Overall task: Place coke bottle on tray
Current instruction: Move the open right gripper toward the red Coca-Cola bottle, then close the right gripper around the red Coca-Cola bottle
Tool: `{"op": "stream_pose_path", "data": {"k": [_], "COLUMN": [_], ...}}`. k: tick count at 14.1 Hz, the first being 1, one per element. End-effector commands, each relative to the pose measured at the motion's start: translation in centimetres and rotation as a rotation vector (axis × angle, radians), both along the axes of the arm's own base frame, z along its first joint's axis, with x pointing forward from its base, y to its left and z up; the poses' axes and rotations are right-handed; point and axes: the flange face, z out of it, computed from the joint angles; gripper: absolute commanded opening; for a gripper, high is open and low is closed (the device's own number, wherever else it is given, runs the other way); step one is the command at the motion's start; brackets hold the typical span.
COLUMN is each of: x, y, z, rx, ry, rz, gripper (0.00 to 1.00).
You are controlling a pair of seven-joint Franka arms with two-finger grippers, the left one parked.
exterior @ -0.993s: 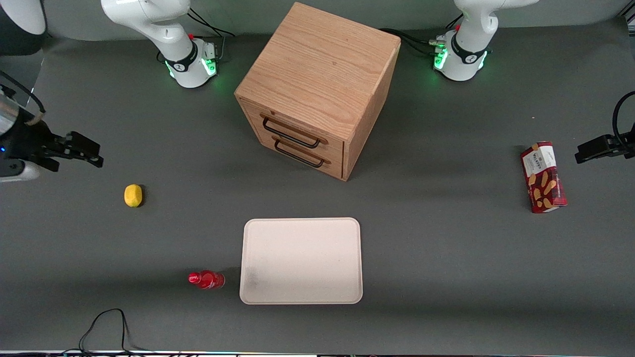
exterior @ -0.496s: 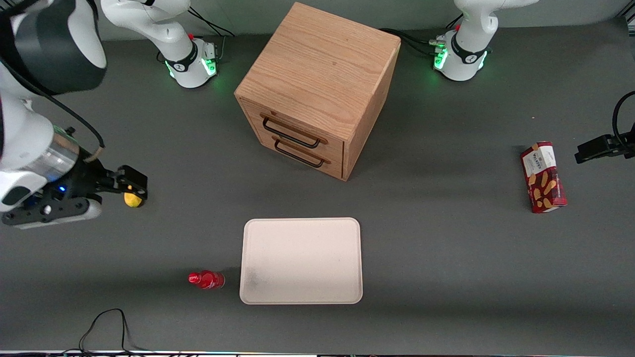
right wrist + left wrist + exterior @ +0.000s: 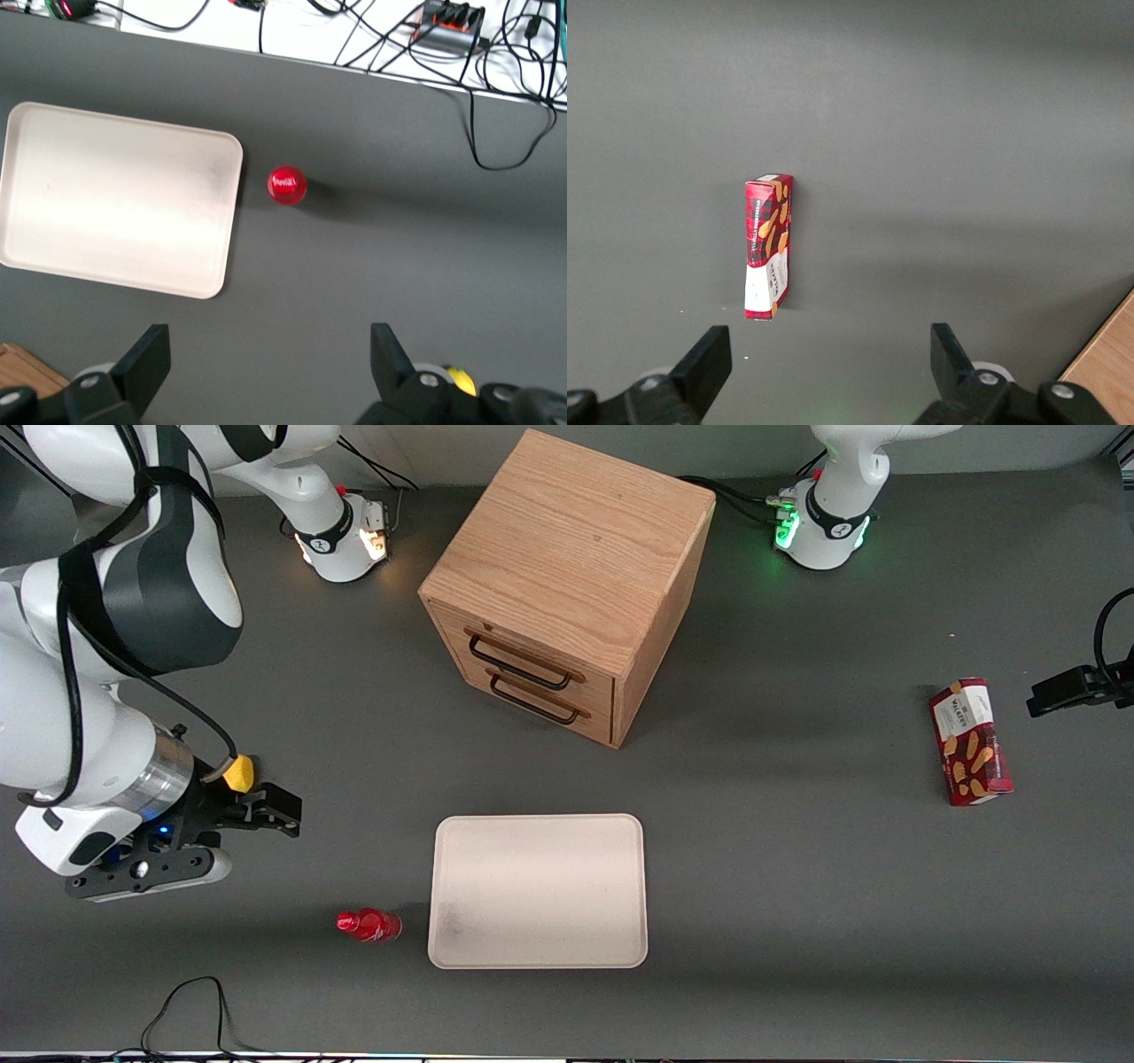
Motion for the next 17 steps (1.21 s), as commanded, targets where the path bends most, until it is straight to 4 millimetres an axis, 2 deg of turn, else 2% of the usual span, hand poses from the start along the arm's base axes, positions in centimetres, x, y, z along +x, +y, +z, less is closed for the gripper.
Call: {"op": "stream_pose_path", "data": {"k": [1,6,12,17], "x": [1.7,5.0,7.6,8.2], "y": [0.7,0.7,1.2,0.9], "z": [-2.0,-9.6,-18.4,-22.3], "rx": [0.027,0.024,0.041,0.069], "ry": [-0.023,-0.034,-0.060,-0.051], "rz": [-0.009,-0.016,-0.017,-0.027], "gripper": [1.00,1.00,1.00,1.00]}}
